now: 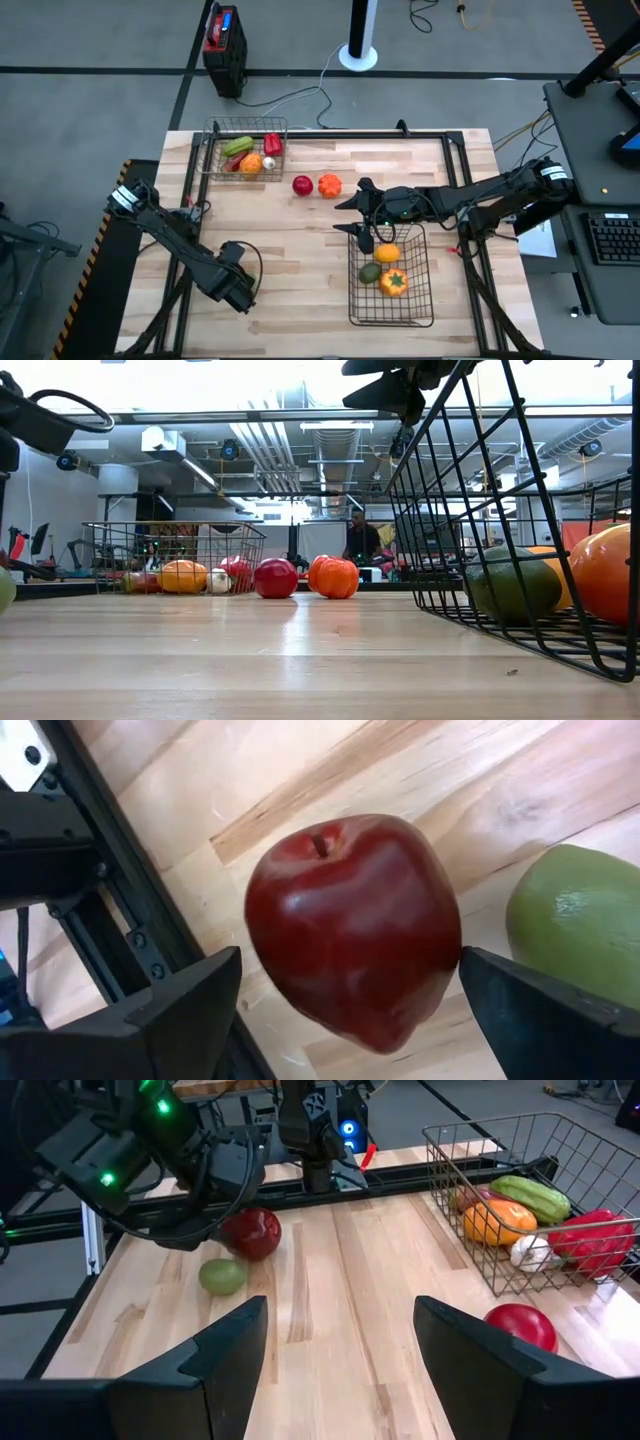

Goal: Sort produce into baskets
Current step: Put the red apple into the black wire basket

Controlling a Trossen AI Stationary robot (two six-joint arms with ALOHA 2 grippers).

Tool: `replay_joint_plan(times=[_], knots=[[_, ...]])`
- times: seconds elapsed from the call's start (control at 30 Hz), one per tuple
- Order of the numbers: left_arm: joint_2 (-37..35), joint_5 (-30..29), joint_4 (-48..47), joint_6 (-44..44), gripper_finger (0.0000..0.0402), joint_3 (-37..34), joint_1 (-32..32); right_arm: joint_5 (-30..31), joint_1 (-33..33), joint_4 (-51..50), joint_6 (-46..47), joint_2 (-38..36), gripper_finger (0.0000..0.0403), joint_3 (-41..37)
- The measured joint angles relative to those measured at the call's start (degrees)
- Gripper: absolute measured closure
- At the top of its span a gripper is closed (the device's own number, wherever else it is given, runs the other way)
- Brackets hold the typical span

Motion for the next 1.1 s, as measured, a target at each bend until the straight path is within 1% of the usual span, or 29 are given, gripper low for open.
replay_joint_plan(times=[0.23,0.8,1.1], knots=[[-0.41,-0.05,3.66,0.45,0.0063,-2.98,0.00,0.00,0.00,0.00,0.00,0.00,0.0158,0.00],[-0.70,-1.79,4.23,-0.10,0.0065,-5.45,-0.02,0.00,0.00,-0.02,-0.02,0.00,0.0157,0.00],[-1.87,-2.16,4.22,0.52,0.0088,-5.40,-0.02,0.00,0.00,-0.03,-0.02,0.00,0.0158,0.00]])
